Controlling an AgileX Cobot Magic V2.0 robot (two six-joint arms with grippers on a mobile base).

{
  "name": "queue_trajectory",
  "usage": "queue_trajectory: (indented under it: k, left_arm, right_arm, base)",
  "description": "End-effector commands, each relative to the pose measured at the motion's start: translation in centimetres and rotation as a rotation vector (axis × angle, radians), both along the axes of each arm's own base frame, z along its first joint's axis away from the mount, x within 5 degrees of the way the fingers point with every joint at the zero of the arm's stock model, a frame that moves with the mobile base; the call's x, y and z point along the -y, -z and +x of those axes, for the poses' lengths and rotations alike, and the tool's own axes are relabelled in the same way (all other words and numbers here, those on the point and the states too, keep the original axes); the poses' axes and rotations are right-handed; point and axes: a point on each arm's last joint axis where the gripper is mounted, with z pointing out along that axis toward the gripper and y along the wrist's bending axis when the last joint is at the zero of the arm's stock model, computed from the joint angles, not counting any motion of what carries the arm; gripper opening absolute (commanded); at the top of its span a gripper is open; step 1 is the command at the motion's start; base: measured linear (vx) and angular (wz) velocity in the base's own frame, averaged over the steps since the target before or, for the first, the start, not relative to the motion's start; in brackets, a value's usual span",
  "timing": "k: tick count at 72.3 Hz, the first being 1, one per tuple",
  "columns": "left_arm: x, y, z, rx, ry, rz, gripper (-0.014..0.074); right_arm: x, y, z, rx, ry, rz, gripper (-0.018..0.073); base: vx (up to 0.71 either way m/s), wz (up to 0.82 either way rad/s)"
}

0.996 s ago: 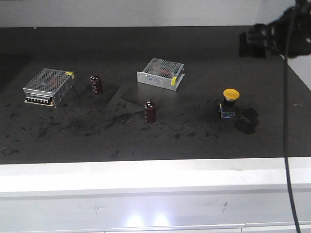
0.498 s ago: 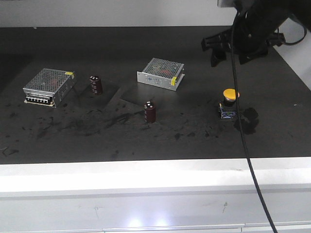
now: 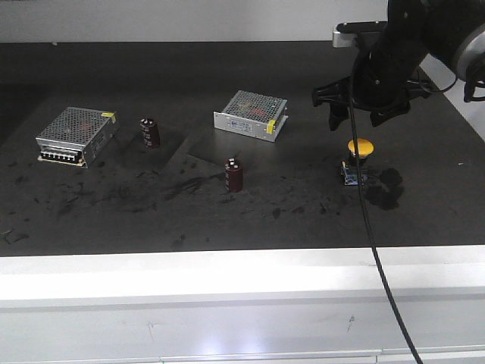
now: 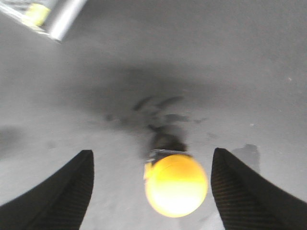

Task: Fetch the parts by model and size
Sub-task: 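Move the right gripper above the yellow-capped push-button switch, then lower the right gripper and grasp the yellow-capped switch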

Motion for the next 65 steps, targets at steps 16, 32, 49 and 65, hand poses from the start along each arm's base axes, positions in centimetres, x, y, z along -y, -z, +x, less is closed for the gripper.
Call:
queue_trajectory:
  k: [16,32,49,65]
  left_arm:
    - [0.1,-1.2,0.2,0.08,0.005,-0.023,-0.0006]
    - [0.1,-1.2,0.2,0.08,0.005,-0.023,-0.0006]
    - [0.1,-1.2,0.2,0.08,0.005,-0.023,-0.0006]
    - [0.1,-1.2,0.2,0.08,0.005,-0.023,-0.0006]
  right_arm:
    - [0.8,-2.5,-0.7,0.053,0.03,-0.011,0.0486]
    - [0.8,-1.1,-0.4,0.013,0.037,-0.016,0.0486]
    - [1.8,1.7,-0.6,-0.067,0.055,-0.058,0.0486]
    - [1.5,2.0,-0.6,-0.075,0.045,-0.028,0.0484]
  base:
    - [0.0,0.0]
    - [0.0,0.0]
    - [0.0,0.0]
    - [0.0,0.0]
